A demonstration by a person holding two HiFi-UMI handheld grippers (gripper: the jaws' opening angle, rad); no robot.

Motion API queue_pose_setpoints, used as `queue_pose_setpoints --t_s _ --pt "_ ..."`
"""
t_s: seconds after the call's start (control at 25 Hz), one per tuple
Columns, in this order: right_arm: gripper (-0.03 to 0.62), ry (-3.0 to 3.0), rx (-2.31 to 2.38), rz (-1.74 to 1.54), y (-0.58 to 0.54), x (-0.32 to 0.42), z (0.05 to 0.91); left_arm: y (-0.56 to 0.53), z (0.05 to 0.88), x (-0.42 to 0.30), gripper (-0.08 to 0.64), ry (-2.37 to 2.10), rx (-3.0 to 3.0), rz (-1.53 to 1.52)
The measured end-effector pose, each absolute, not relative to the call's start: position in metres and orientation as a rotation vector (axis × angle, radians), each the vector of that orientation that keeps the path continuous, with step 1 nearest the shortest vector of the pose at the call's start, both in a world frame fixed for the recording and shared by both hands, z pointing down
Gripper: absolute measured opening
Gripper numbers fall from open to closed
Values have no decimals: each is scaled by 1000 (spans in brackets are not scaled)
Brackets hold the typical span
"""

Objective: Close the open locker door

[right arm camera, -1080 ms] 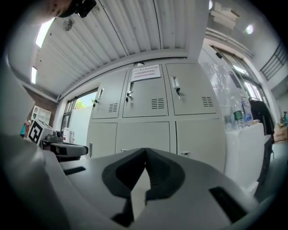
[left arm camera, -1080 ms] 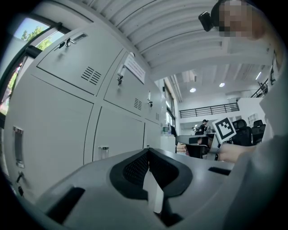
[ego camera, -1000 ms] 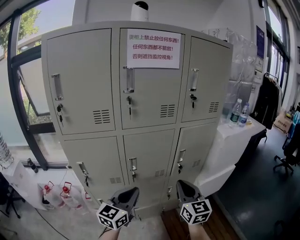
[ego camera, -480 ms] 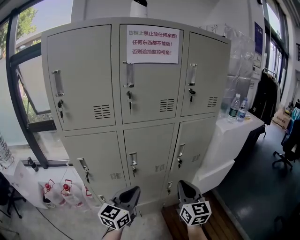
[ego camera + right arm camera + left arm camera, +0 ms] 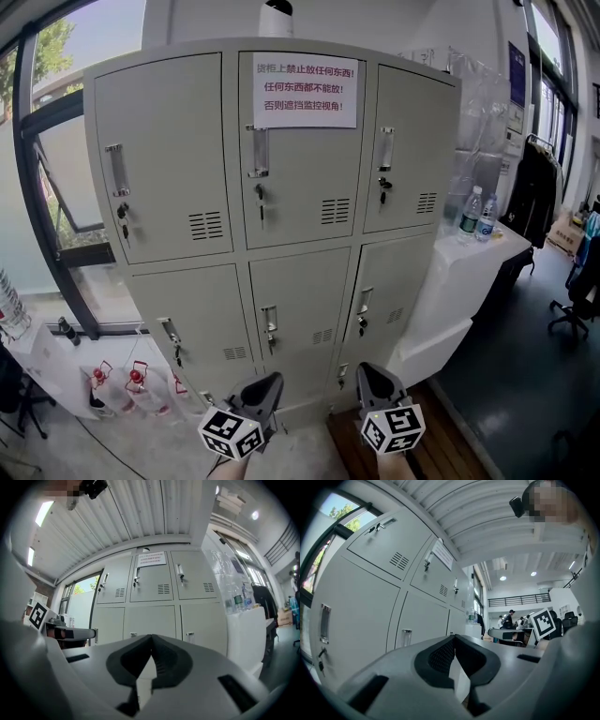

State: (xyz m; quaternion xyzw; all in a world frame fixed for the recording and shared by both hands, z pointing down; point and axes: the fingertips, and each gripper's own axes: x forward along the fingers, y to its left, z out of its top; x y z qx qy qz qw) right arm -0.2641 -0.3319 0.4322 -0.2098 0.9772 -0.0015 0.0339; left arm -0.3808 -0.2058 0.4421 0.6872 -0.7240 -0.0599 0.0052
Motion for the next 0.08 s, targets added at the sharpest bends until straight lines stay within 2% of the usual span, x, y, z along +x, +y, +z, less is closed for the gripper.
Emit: queue_pose_setpoints --t_s 0.08 --pt "12 2995 -640 -3 -332 -268 429 -206 439 -385 8 -2276 2158 -181"
